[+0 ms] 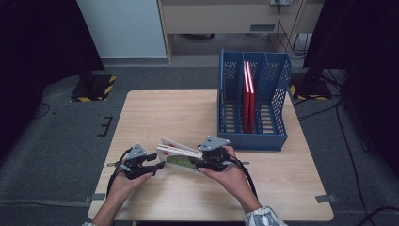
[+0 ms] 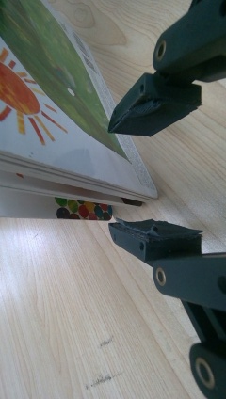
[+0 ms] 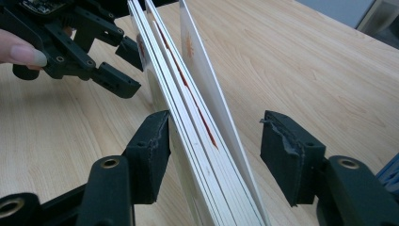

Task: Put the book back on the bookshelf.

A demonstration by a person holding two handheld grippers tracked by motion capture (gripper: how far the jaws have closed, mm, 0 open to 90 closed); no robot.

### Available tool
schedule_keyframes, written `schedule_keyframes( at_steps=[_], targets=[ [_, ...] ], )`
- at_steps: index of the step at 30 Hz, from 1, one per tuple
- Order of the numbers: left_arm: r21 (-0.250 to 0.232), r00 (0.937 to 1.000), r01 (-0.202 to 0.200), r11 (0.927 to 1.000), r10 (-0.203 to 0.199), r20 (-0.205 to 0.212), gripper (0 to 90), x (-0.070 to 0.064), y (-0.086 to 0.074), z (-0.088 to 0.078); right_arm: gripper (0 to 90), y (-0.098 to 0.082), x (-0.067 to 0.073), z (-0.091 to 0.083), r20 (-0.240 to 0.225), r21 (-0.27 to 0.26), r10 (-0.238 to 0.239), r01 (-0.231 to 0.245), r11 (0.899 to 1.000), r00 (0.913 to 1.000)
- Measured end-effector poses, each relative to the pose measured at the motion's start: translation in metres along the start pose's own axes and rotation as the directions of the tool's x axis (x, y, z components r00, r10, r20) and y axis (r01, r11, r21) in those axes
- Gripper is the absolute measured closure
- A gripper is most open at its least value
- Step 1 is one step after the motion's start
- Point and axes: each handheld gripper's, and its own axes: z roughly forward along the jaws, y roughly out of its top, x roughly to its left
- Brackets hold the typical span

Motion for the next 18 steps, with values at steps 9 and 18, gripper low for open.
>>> schedule_keyframes(
  at_steps=[9, 18],
  targets=[
    [0.005, 1.0000, -0.003, 1.0000, 0.003, 0.000, 45.6, 0.000, 0.000, 0.001, 51.2, -0.004, 0.000, 0.007, -0.024, 0.034, -0.019, 0.019, 0.999, 0.9996],
    [0.006, 1.0000, -0.002, 1.0000, 0.002, -0.006, 45.0, 0.001, 0.000, 0.001, 54.6, -0.006, 0.000, 0.017, -0.052, 0.056, -0.020, 0.023, 0.998, 0.9984]
  ],
)
